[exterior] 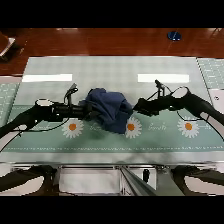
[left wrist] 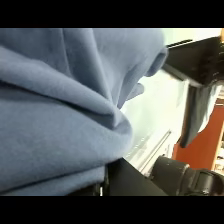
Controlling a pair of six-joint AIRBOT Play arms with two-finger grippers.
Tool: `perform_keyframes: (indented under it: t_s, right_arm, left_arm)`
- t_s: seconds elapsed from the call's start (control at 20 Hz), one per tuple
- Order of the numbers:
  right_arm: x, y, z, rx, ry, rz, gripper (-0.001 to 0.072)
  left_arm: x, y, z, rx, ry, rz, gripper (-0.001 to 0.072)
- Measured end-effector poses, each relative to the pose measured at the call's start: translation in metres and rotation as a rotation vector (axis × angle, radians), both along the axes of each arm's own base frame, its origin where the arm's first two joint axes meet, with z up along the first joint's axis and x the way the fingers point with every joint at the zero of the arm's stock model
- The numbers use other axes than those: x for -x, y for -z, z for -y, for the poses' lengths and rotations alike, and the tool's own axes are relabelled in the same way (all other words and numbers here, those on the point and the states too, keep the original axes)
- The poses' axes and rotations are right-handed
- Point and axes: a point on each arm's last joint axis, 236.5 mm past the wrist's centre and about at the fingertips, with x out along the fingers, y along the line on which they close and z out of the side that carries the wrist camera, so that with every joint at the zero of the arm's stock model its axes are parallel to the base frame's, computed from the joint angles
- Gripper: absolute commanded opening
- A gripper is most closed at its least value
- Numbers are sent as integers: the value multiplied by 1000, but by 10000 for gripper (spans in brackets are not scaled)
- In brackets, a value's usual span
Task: Fold the shirts.
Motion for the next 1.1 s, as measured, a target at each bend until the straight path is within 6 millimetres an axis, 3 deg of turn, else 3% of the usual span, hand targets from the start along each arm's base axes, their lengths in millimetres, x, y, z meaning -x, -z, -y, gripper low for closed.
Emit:
perform_keyframes:
  t_s: [0.3,0.35,0.45,0.55,0.65,0.75,0.9,1.0,1.1]
  right_arm:
    - [1,7,-57,-48,-96,-16,402]
    - [1,8,-65,-53,-110,-19,342]
    - [0,9,-78,-60,-132,-20,28]
    - [-2,6,-86,-70,-155,-11,25]
    - [-8,-9,-93,-93,-194,21,25]
    - [-25,-42,-93,-107,-231,95,24]
    - [-73,-131,-75,-88,-214,316,24]
    - [-97,-218,-60,-75,-185,507,24]
    - [-97,-311,-46,-55,-182,707,24]
  left_arm:
    - [-2,-6,-6,27,1,-6,17]
    - [-1,-6,-6,30,2,-7,16]
    - [0,-7,-6,34,7,-9,16]
    - [0,-9,-6,42,16,-4,17]
    - [-8,-19,-11,55,7,23,16]
    - [-24,-50,-22,95,-9,92,16]
    - [-66,-136,-57,152,-100,302,16]
    - [-85,-211,-85,178,-168,470,16]
    - [-90,-286,-110,165,-215,647,15]
